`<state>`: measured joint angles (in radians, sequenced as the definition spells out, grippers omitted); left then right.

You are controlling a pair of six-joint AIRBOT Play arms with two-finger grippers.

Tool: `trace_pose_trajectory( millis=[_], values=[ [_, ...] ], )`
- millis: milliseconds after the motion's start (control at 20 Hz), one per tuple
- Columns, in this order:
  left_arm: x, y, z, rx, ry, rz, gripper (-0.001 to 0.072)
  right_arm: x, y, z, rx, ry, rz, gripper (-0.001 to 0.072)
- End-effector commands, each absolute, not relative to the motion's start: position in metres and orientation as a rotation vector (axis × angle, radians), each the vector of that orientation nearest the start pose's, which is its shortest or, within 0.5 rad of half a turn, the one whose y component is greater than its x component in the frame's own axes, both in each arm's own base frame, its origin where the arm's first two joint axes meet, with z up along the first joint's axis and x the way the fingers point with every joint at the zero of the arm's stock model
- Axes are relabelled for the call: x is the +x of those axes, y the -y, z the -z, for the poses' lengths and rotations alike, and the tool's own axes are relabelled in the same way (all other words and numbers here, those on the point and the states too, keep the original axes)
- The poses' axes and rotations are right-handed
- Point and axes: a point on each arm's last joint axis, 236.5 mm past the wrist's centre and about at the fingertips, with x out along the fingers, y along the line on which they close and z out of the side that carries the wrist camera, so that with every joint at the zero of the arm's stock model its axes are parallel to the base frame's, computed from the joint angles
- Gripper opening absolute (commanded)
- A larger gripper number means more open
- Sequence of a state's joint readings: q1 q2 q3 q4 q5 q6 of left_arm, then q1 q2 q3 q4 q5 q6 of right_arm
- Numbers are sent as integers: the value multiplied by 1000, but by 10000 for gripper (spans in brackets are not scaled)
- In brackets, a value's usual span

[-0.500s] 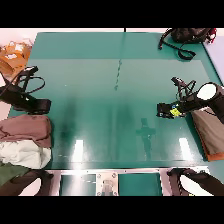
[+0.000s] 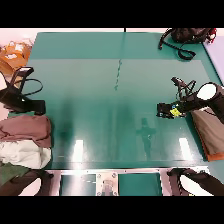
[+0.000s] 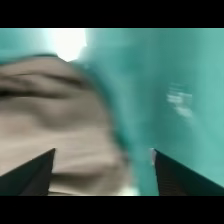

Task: Fold the shirts.

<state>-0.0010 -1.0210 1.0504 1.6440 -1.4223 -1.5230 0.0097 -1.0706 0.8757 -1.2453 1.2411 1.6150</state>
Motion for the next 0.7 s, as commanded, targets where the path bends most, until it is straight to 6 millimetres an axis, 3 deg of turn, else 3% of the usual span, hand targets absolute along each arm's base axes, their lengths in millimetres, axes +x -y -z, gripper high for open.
trace_pose_trajectory(
  millis=[0, 100, 250, 400, 450, 550, 650],
  values=[
    [294, -87, -32, 264, -1346, -242, 720, 287, -75, 11, 336, -1430, -155, 14],
    [292, -107, -4, 236, -1330, -271, 720, 287, -75, 11, 336, -1430, -155, 14],
    [264, -131, 43, 181, -1391, -315, 720, 287, -75, 11, 336, -1430, -155, 15],
    [244, -129, 83, 146, -1461, -288, 720, 287, -75, 11, 336, -1430, -155, 14],
    [242, -125, 93, 161, -1479, -246, 677, 287, -75, 11, 336, -1430, -155, 14],
    [243, -117, 99, 175, -1506, -179, 41, 287, -75, 11, 336, -1430, -155, 14],
    [248, -118, 86, 155, -1513, -186, 27, 287, -75, 11, 336, -1430, -155, 14]
  ],
)
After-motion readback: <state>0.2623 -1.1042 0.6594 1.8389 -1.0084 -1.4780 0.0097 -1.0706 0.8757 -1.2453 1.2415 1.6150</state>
